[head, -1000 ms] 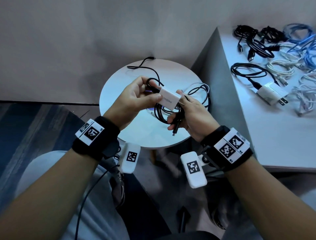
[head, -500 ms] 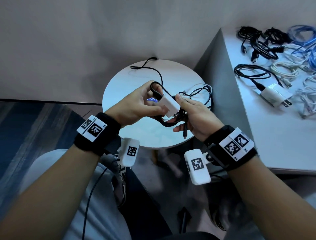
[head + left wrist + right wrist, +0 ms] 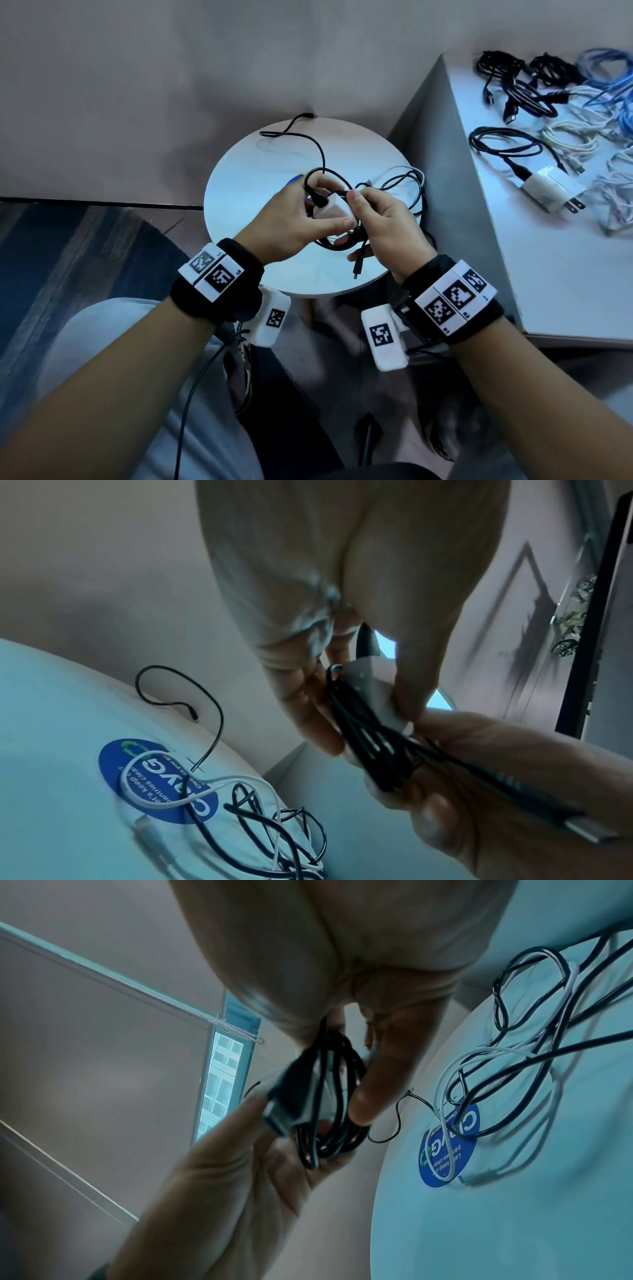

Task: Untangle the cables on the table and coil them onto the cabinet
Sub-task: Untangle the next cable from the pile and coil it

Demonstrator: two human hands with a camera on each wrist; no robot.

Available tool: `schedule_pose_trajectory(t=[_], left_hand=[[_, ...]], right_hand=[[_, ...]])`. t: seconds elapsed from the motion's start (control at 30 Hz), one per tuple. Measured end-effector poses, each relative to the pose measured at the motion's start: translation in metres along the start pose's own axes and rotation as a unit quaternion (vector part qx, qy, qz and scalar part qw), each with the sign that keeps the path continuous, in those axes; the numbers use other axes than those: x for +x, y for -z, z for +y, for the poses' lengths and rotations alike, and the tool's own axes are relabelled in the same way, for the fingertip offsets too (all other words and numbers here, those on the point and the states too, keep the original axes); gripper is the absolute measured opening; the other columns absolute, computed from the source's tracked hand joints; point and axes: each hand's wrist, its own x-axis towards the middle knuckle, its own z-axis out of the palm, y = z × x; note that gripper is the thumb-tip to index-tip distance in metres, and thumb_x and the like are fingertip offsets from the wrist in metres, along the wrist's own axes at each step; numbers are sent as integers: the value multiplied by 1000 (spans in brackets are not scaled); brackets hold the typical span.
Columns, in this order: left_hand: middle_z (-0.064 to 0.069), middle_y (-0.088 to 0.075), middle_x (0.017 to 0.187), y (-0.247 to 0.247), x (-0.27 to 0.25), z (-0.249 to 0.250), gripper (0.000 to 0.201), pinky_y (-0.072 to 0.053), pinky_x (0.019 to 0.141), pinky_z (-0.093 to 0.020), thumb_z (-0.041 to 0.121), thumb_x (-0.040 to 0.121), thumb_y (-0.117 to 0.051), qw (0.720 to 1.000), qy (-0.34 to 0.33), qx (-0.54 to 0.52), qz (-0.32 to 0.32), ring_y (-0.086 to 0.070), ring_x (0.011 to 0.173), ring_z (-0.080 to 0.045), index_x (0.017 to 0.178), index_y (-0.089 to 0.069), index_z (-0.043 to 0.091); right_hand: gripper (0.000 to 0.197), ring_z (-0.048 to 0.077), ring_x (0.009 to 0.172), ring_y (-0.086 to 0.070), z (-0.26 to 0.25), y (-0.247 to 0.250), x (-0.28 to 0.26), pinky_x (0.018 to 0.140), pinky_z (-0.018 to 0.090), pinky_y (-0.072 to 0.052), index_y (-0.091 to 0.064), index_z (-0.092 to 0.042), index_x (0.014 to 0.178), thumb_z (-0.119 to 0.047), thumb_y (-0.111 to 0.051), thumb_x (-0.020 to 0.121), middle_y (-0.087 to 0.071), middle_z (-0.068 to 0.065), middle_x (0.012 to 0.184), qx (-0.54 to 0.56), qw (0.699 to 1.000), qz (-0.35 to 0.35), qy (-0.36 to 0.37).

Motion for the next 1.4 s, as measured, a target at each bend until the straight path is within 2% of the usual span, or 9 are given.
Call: schedule_pose_trajectory(t=[0.17, 0.5, 0.6, 0.77, 0.97, 1.07, 1.17, 1.3, 1.4], left_hand=[[6, -53, 97, 6, 2, -4, 46, -50, 74, -20, 26, 74, -89, 998, 33, 50, -4, -59, 75, -3, 110, -60, 21], [-10, -57, 109, 31, 2, 7, 49, -54, 87, -55, 23, 74, -86, 991, 68, -38, -113, -64, 90, -28, 115, -60, 13], [-8, -57, 106, 34, 1, 9, 46, -53, 88, -42, 8, 79, -85, 990, 64, 5, -123, -61, 90, -23, 115, -58, 7], [10, -59, 97, 22, 1, -1, 35, -51, 81, -31, 26, 82, -80, 981, -19, 179, -70, -59, 85, -11, 110, -58, 23], [-3, -55, 114, -1, 4, -19, 33, -50, 86, -43, 22, 84, -75, 935, -120, 333, -1, -53, 102, -20, 113, -62, 14], [-2, -58, 110, -1, 5, -12, 28, -51, 85, -30, 7, 83, -74, 971, -99, 217, -1, -56, 100, -14, 108, -61, 9], [1, -58, 86, -4, 2, -3, 25, -45, 69, -17, -1, 84, -71, 995, -32, 94, -13, -52, 74, -6, 102, -55, 7], [16, -54, 66, -11, 2, -4, 27, -36, 58, -19, 26, 77, -75, 969, 37, 240, 34, -50, 61, 0, 93, -53, 27], [15, -55, 67, -9, 2, -6, 21, -36, 61, -27, 44, 82, -71, 951, 41, 302, 50, -51, 65, -3, 90, -57, 31]], right_hand=[[28, 25, 67, -74, 7, -2, 0, 57, 55, -59, -64, -13, 98, -38, -51, 103, -68, 17, 94, -77, 997, -1, 30], [21, 15, 73, -67, -5, 3, -4, 67, 53, -57, -59, -18, 95, -35, -51, 104, -54, -3, 88, -208, 972, -28, 106], [19, 22, 83, -61, -3, 0, -5, 74, 53, -55, -59, -15, 97, -32, -51, 103, -55, 1, 91, -244, 961, -34, 128], [20, 9, 69, -68, 3, -9, -6, 62, 50, -57, -59, -8, 102, -26, -52, 104, -58, 6, 100, -198, 975, -17, 101], [14, 35, 89, -67, 9, -11, -3, 60, 44, -61, -64, -21, 98, -34, -57, 98, -58, 4, 104, -172, 978, 29, 110], [10, 34, 79, -69, 4, -7, -3, 53, 40, -60, -63, -22, 98, -30, -58, 99, -54, 9, 105, -145, 981, 27, 123], [12, 30, 75, -69, 1, -7, -2, 54, 38, -60, -63, -18, 100, -28, -58, 100, -55, 8, 105, -168, 975, 35, 144], [23, 32, 81, -66, 1, -10, -9, 71, 52, -56, -64, -12, 105, -31, -55, 98, -53, 1, 104, -223, 953, 52, 197], [16, 29, 72, -69, -3, -8, -12, 65, 47, -58, -62, -11, 99, -26, -55, 100, -53, 6, 105, -203, 962, 43, 180]])
